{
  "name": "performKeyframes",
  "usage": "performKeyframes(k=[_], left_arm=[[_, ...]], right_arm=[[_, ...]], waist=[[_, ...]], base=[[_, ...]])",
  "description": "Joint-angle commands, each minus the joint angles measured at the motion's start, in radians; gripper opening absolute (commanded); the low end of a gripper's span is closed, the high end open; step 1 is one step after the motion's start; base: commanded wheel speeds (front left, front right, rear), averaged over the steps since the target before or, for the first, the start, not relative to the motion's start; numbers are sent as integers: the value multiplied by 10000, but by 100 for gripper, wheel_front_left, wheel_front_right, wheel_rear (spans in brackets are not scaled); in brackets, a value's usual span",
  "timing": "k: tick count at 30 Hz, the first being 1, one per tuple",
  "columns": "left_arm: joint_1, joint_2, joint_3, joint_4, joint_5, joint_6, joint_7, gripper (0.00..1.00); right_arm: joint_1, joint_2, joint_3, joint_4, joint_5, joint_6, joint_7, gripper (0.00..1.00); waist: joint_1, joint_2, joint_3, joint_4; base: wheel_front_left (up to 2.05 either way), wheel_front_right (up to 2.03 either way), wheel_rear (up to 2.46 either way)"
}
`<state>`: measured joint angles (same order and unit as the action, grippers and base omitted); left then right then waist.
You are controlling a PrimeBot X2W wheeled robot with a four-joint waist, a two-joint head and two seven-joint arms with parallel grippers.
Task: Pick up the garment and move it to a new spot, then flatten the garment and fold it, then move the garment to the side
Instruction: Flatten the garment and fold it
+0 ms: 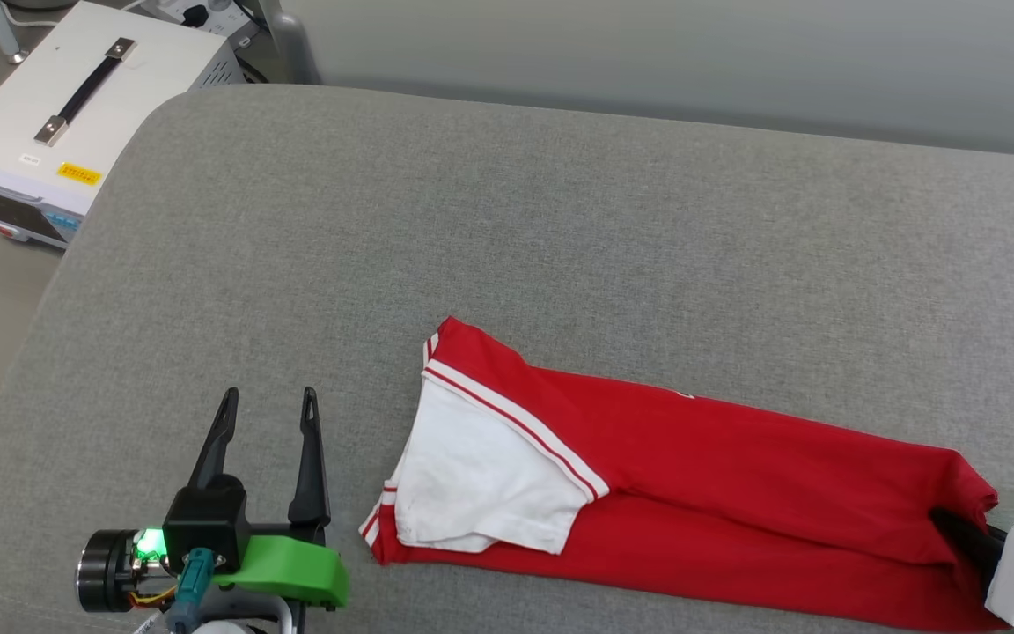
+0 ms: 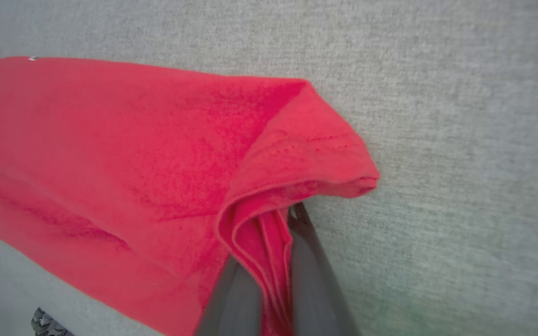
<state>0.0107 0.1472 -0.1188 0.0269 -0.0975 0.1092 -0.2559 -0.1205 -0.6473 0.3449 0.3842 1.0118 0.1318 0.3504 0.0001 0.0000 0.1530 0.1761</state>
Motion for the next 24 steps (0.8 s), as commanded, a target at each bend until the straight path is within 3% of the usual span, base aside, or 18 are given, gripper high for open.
performKeyframes(k=[1, 14, 24], left_arm=[[219, -101, 95, 43, 121, -102, -59, 100], [516, -241, 346, 212, 577, -509, -59, 100], [693, -214, 458, 356, 749, -561, -59, 100]], right_arm=[[163, -127, 2, 188, 87, -11, -91, 0], [693, -1371, -1031, 849, 284, -11, -530, 0], [1111, -1294, -1083, -948, 547, -11, -309, 0]], waist=[[-1, 0, -128, -107], [-1, 0, -622, -349], [-1, 0, -877, -474]], base=[[0, 0, 0], [0, 0, 0], [0, 0, 0]])
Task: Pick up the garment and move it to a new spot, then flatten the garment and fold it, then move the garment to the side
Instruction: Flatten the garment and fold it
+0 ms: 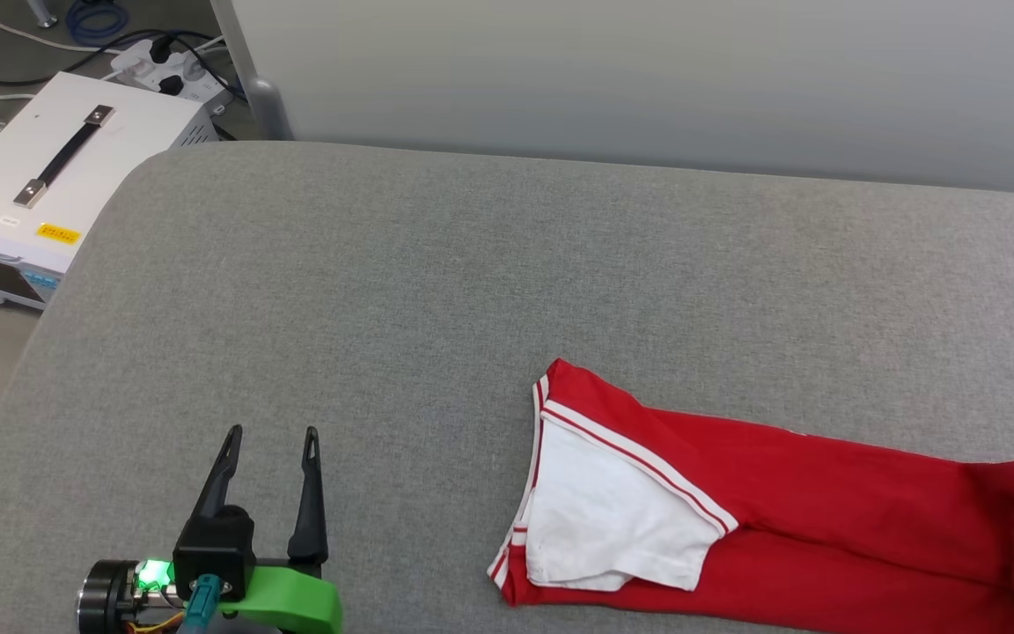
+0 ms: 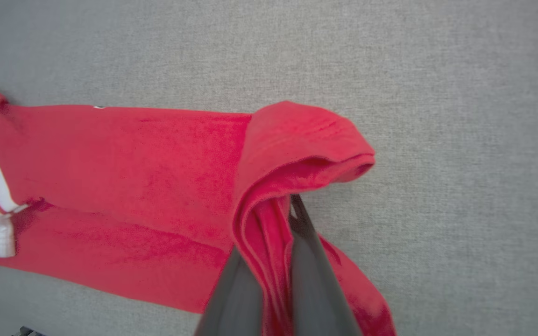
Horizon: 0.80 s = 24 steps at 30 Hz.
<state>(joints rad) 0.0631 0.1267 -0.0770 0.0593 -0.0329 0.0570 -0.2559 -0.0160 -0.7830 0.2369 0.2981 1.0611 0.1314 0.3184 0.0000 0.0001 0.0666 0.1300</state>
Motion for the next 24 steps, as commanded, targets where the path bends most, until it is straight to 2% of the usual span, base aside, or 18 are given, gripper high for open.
performKeyframes(k=[1, 6, 13, 24], left_arm=[[171, -9, 48, 47, 108, -44, -59, 100], [106, -53, -9, 65, 144, -85, -59, 100], [-29, -122, -154, 80, 202, -112, -59, 100], [-429, -271, -436, 199, 226, -118, -59, 100]], right_arm=[[51, 101, 41, -390, 22, -7, 70, 0], [-227, 462, 328, -1563, -261, -7, 471, 0], [-1179, 1440, 1174, -2704, -908, -7, 1354, 0], [-3244, 2796, 3227, -2369, -1840, -7, 2380, 0]], waist=[[0, -1, -24, -17], [0, -1, 13, 42], [0, -1, 155, 230], [0, -1, 521, 603]], base=[[0, 0, 0], [0, 0, 0], [0, 0, 0], [0, 0, 0]])
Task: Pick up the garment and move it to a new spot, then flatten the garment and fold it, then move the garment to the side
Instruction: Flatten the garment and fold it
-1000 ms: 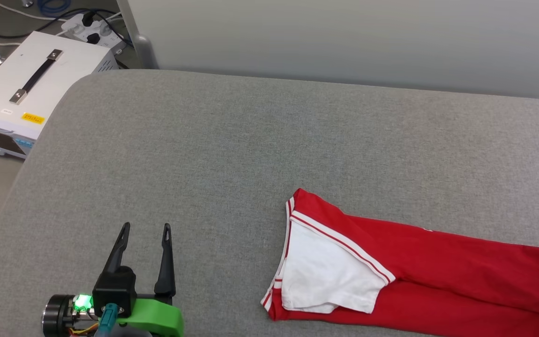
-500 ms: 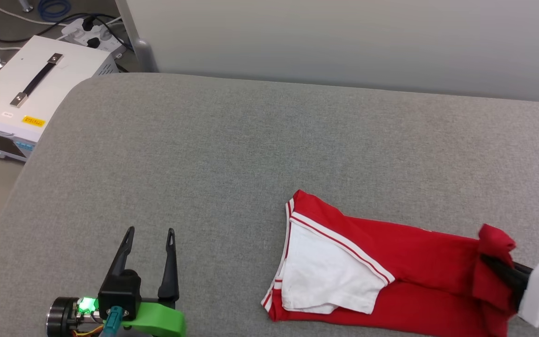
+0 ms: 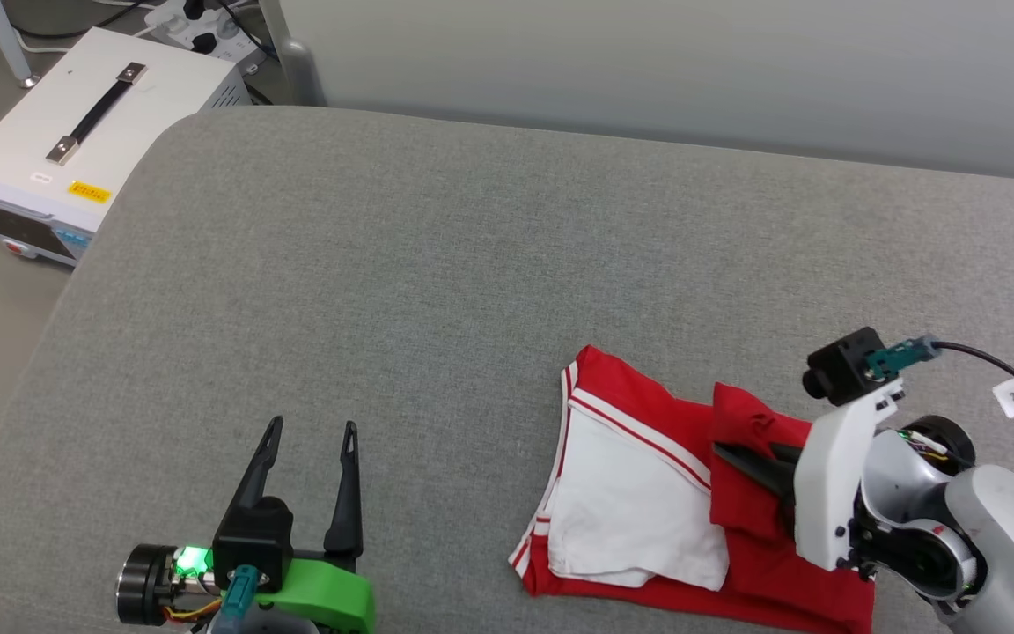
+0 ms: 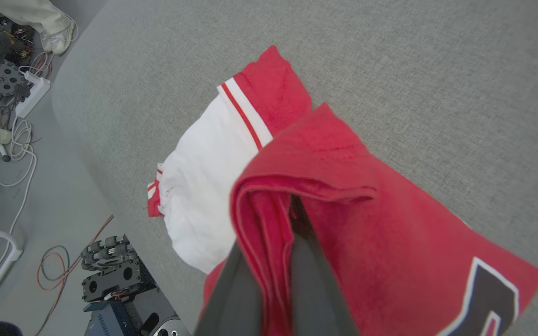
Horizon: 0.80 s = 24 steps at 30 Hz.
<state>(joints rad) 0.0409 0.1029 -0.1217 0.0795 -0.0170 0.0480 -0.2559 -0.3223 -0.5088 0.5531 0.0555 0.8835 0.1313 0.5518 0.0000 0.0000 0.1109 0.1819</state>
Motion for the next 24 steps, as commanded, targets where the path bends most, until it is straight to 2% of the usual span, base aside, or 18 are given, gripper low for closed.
performKeyframes(k=[1, 14, 20, 21, 22, 23, 24], left_arm=[[-231, -41, 1, 4, 61, -28, -59, 100], [-511, -156, -111, 50, 38, 31, -59, 100], [-585, -210, -167, 91, 24, 72, -59, 100], [-578, -214, -159, 94, 22, 86, -59, 100], [-558, -218, -149, 99, 19, 100, -59, 100], [-531, -219, -141, 110, 20, 109, -59, 100], [-495, -214, -132, 127, 24, 116, -59, 100]], right_arm=[[-336, 143, 216, 160, -99, -6, 71, 0], [-2309, 1411, 2100, 2820, -796, -6, -207, 0], [-2522, 1615, 2871, 3849, -847, -6, -625, 0], [-2537, 1613, 2926, 3917, -829, -6, -745, 32], [-2550, 1599, 2984, 3941, -804, -6, -922, 32], [-2556, 1573, 3002, 3916, -777, -6, -1116, 100], [-2549, 1513, 2969, 3857, -758, -6, -1414, 100]], waist=[[0, 0, 107, 111], [0, 0, 522, 345], [0, 0, 574, 381], [0, 0, 558, 370], [0, 0, 527, 348], [0, 0, 483, 323], [0, 0, 418, 290]], base=[[0, 0, 0], [0, 0, 0], [0, 0, 0], [0, 0, 0], [0, 0, 0], [0, 0, 0], [0, 0, 0]])
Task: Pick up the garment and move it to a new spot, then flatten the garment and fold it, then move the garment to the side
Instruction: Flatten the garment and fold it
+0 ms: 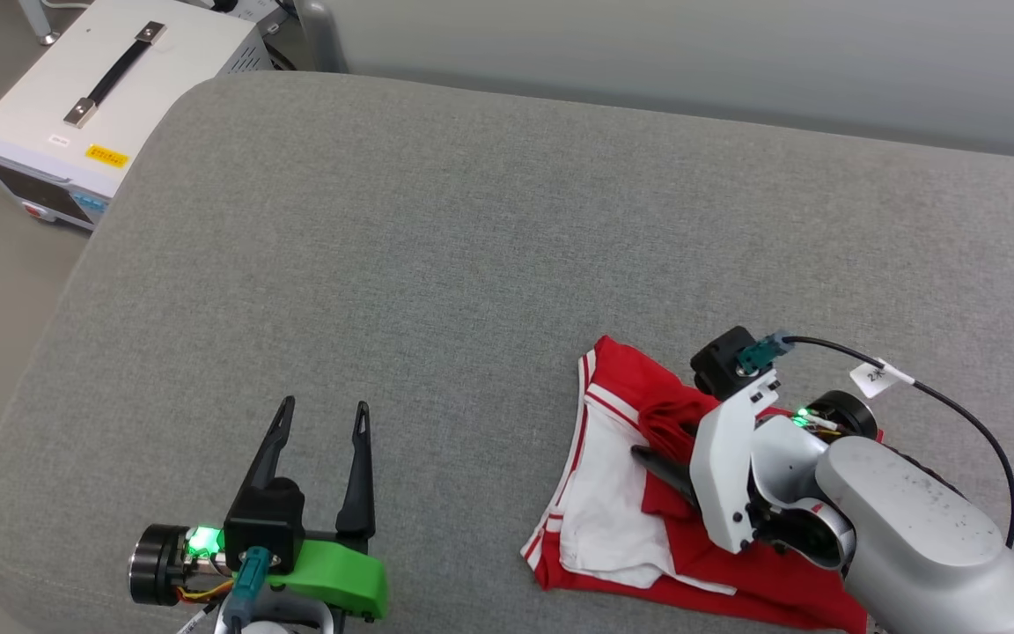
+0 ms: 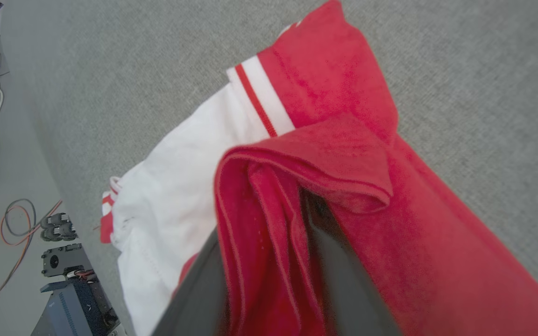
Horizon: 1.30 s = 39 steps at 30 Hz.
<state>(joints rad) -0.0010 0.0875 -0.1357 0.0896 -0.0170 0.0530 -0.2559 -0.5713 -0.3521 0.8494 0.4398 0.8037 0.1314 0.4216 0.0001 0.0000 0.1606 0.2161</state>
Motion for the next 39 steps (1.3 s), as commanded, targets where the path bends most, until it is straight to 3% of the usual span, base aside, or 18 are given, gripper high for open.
performKeyframes(k=[1, 7, 16, 24, 29, 39], left_arm=[[-46, -52, 17, 40, 26, 68, -59, 100], [148, 11, 157, 46, -19, 101, -59, 100], [374, 160, 242, -34, 21, 51, -59, 100], [496, 192, 273, -158, -5, 53, -59, 100], [592, 235, 280, -255, 5, 42, -59, 100], [942, 335, 504, -605, -49, 143, -59, 100]], right_arm=[[-26, -111, -32, -49, 68, -7, -342, 100], [402, -794, -557, -793, -251, -7, -2262, 100], [1570, -1086, -3060, -1697, -1703, -7, -4575, 100], [3035, -237, -5853, -2040, -3647, -7, -6055, 100], [4018, 713, -7417, -2541, -4648, -7, -6618, 100], [5574, 2136, -8362, -4052, -5849, -7, -6827, 100]], waist=[[-1, 0, -131, -79], [-1, 0, -496, -411], [-1, 0, -935, -1075], [-1, 0, -1238, -1474], [-1, 0, -1434, -1605], [-1, 0, -1663, -1827]], base=[[0, 0, 0], [0, 0, 0], [0, 0, 0], [0, 0, 0], [0, 0, 0], [0, 0, 0]])
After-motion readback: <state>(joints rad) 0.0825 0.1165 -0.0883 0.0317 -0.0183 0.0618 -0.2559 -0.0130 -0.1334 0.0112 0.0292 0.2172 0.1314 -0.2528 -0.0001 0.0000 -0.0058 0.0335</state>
